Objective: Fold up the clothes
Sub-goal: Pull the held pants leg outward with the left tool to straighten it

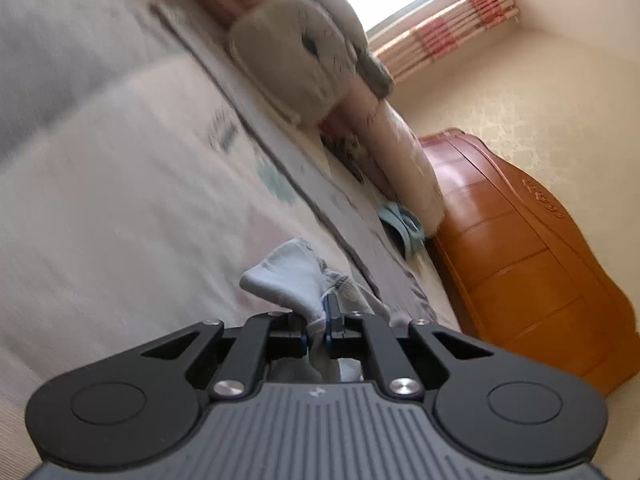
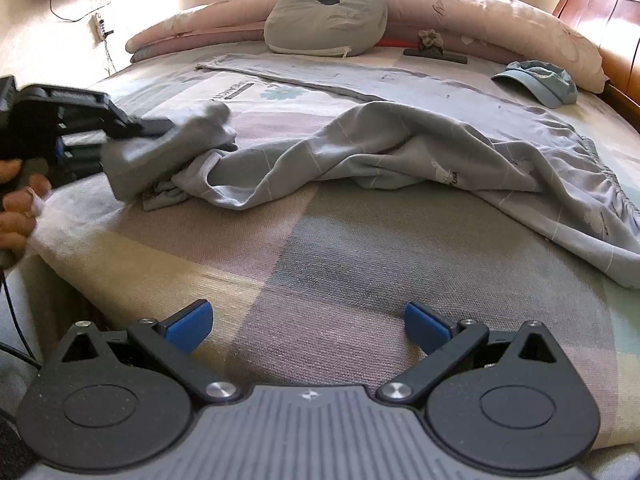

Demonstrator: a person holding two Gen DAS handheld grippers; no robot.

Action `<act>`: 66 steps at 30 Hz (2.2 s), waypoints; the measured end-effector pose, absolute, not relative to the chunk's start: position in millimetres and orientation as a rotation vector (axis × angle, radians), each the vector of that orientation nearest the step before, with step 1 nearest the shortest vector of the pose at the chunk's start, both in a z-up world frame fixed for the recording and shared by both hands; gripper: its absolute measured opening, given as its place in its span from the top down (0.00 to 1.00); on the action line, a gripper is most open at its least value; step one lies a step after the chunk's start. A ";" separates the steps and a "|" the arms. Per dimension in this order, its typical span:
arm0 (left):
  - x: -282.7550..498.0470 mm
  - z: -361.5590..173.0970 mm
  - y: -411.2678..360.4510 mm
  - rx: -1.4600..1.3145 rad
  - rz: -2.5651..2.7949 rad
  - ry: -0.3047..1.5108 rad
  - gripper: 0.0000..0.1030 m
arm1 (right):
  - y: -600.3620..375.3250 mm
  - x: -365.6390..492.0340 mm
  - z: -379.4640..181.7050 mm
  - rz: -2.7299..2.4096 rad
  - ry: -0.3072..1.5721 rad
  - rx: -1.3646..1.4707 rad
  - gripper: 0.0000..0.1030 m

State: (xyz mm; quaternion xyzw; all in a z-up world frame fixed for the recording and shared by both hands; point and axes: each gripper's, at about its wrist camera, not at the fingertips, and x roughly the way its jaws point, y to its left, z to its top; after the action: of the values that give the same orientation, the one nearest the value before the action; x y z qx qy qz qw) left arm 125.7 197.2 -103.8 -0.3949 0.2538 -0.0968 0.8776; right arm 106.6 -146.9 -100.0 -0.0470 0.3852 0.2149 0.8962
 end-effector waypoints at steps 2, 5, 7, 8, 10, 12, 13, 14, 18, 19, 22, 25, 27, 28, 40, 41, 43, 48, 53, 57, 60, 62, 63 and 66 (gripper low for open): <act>121.1 -93.7 211.4 -0.795 -0.166 0.500 0.94 | -146.3 106.9 -99.7 0.443 0.802 -0.101 0.00; 111.6 -80.5 232.2 -0.756 -0.106 0.466 0.95 | -145.5 108.2 -99.0 0.438 0.810 -0.098 0.00; 105.2 -75.2 245.5 -0.735 -0.066 0.446 0.95 | -145.3 109.6 -98.3 0.434 0.817 -0.091 0.00; 102.6 -73.1 251.7 -0.725 -0.046 0.439 0.95 | -145.3 110.4 -97.9 0.432 0.822 -0.086 0.00; 97.7 -70.3 263.2 -0.697 0.006 0.431 0.95 | -146.4 112.5 -96.7 0.426 0.835 -0.068 0.00; 92.8 -68.3 273.2 -0.658 0.054 0.429 0.95 | -148.4 115.4 -95.1 0.423 0.852 -0.043 0.00; 92.4 -66.7 276.6 -0.641 0.071 0.427 0.95 | -149.5 117.0 -94.2 0.421 0.861 -0.029 0.00; 92.0 -65.0 280.0 -0.625 0.088 0.426 0.95 | -150.5 118.3 -93.7 0.419 0.869 -0.016 0.00; 87.7 -58.5 291.4 -0.580 0.130 0.418 0.95 | -155.7 124.0 -91.7 0.408 0.896 0.049 0.00; 86.0 -57.6 293.5 -0.570 0.136 0.416 0.95 | -156.6 125.0 -91.5 0.405 0.900 0.060 0.00; 79.9 -56.1 300.6 -0.547 0.161 0.412 0.95 | -156.1 126.5 -91.4 0.394 0.911 0.076 0.00; 74.7 -57.4 309.2 -0.550 0.187 0.405 0.95 | -154.1 126.8 -91.5 0.384 0.917 0.071 0.00; 71.6 -59.4 315.9 -0.558 0.207 0.401 0.95 | -152.8 127.1 -91.5 0.380 0.918 0.064 0.00; 70.1 -60.2 319.1 -0.562 0.216 0.400 0.95 | -152.2 127.2 -91.5 0.378 0.919 0.060 0.00; 57.5 -60.8 353.5 -0.576 0.304 0.378 0.95 | -168.5 137.0 -88.8 0.366 0.949 0.217 0.00; 58.1 -61.8 356.3 -0.577 0.309 0.382 0.95 | -169.4 137.4 -88.8 0.366 0.949 0.226 0.00; 60.3 -66.5 361.9 -0.587 0.321 0.399 0.94 | -170.0 138.0 -89.0 0.366 0.948 0.235 0.00; 66.5 -80.0 366.4 -0.582 0.340 0.440 0.94 | -164.5 136.1 -89.5 0.362 0.945 0.199 0.00; 69.4 -85.2 369.1 -0.582 0.341 0.456 0.94 | -164.2 136.6 -88.6 0.361 0.948 0.197 0.00; 70.4 -85.1 372.6 -0.584 0.346 0.457 0.94 | -164.5 137.2 -88.0 0.359 0.956 0.204 0.00; 69.4 -83.6 374.7 -0.582 0.354 0.453 0.94 | -163.2 138.1 -87.0 0.361 0.976 0.191 0.00; 68.4 -82.6 376.4 -0.580 0.357 0.448 0.94 | -164.1 139.4 -86.3 0.361 0.988 0.197 0.00; 67.8 -82.3 377.4 -0.580 0.362 0.447 0.94 | -165.3 140.1 -86.1 0.359 0.992 0.208 0.00; 66.6 -83.8 380.1 -0.583 0.368 0.452 0.94 | -169.3 142.3 -86.3 0.357 1.000 0.241 0.00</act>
State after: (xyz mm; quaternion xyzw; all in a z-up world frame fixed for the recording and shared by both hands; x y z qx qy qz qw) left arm 66.6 380.1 -83.8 -0.2832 0.2198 0.1790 0.9162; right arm 142.3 -169.3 -86.3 0.1147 0.4757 0.1700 0.8553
